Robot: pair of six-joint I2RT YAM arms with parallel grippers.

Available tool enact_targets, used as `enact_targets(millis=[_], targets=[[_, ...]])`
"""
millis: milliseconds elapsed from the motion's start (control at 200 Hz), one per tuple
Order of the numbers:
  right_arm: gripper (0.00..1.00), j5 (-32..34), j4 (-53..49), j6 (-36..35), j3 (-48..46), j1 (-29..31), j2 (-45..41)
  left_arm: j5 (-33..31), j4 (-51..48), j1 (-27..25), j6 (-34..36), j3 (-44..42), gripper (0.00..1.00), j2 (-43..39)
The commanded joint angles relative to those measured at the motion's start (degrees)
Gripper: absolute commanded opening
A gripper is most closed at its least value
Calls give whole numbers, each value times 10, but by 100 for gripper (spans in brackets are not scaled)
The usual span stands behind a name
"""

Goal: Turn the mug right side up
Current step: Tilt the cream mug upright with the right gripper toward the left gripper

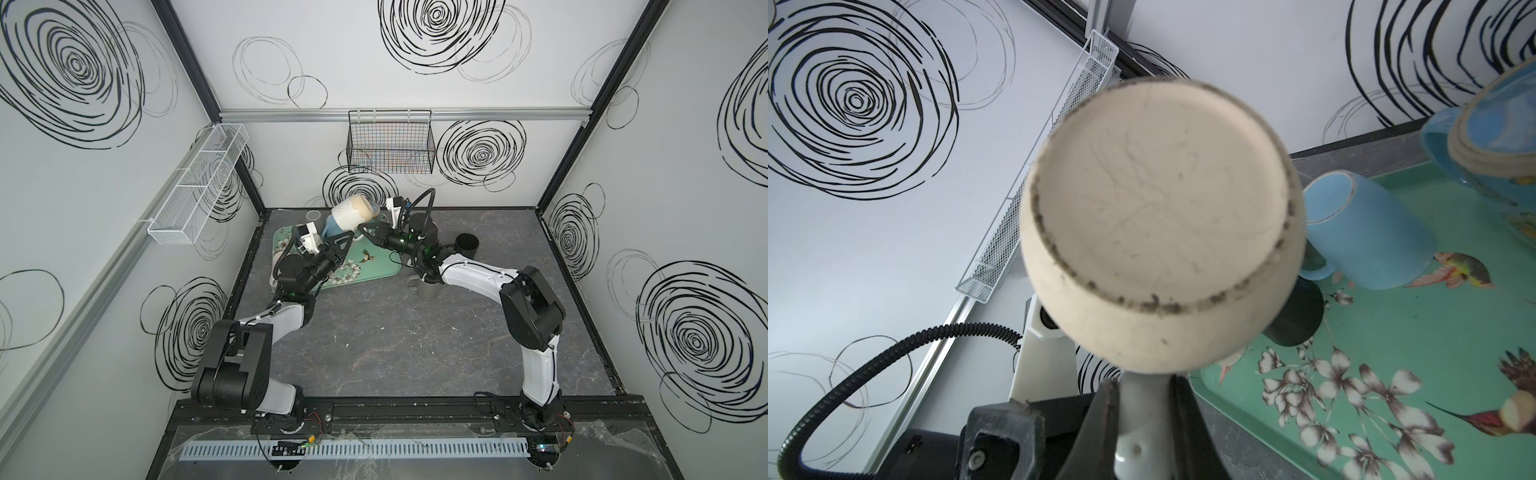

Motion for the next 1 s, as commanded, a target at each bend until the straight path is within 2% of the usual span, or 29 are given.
enact_targets(millis=[0,280,445,680,766,926,996], targets=[[0,-13,97,8,11,6,-41,7,74,-4,-32,22,52,16],[0,-18,130,43,4,8,-41,11,91,-14,-63,46,50,36],[0,-18,127,43,5,7,-42,11,122,-14,-89,50,36,43],[0,-19,116,40,-6,5,-42,8,111,-9,-92,50,9,30],[13,-15,83,14,-10,4,-47,8,97,-5,-89,51,0,20],[36,10,-19,-88,-11,2,-62,4,54,3,-74,50,0,-1],[41,9,-48,-120,-6,-1,-60,-4,32,4,-65,47,0,-9]])
